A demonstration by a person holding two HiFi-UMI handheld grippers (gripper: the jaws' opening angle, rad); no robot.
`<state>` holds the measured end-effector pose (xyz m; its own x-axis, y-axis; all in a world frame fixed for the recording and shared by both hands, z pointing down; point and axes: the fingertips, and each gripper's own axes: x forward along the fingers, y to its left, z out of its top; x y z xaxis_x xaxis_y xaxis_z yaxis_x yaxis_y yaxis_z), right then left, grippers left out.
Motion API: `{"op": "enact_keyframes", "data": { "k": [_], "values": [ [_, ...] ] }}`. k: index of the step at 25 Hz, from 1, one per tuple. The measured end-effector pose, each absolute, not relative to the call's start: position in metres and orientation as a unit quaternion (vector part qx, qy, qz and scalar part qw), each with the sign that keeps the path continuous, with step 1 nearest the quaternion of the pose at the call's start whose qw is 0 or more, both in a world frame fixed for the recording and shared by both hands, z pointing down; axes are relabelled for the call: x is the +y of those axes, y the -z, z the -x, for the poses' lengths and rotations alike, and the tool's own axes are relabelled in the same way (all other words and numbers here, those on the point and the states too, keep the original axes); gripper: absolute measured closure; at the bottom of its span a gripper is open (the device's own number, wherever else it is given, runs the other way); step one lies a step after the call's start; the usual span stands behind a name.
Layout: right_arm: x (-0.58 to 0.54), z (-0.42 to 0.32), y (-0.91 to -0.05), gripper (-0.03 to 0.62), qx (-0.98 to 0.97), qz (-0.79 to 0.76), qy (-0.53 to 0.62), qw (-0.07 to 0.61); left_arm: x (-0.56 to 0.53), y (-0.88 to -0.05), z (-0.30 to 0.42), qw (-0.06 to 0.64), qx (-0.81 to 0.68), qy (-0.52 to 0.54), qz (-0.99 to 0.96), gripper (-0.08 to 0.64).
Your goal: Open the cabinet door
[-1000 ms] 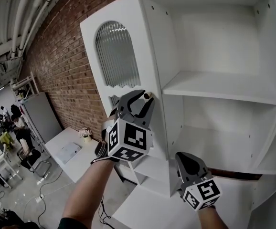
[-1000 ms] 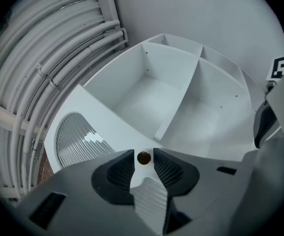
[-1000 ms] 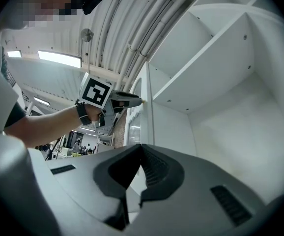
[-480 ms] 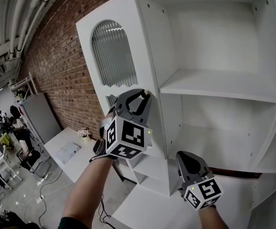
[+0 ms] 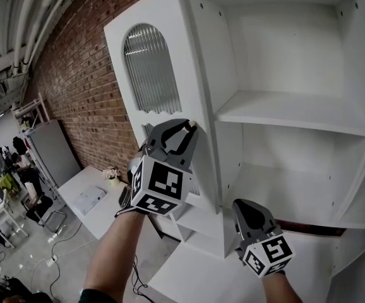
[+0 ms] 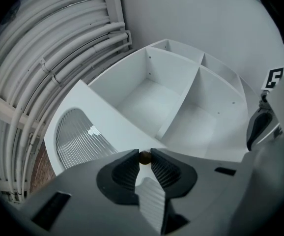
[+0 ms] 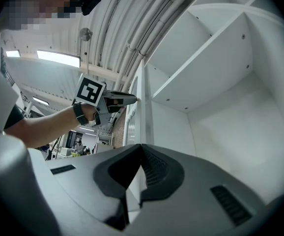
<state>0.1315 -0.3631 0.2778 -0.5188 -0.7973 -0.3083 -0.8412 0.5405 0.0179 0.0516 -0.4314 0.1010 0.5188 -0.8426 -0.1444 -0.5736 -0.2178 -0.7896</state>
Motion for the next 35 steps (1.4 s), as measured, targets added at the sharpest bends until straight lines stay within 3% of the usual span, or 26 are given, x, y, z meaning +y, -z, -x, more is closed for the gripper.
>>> {"op": "enact_keyframes", "data": {
  "k": [35],
  "values": [
    [-0.347,-0.076,-0.265,0.589,0.878,0.454,-0.103,0.109,-0.352,-0.098,0.028,0.444,0.378,0.118,0.804,0.482]
  ]
}}
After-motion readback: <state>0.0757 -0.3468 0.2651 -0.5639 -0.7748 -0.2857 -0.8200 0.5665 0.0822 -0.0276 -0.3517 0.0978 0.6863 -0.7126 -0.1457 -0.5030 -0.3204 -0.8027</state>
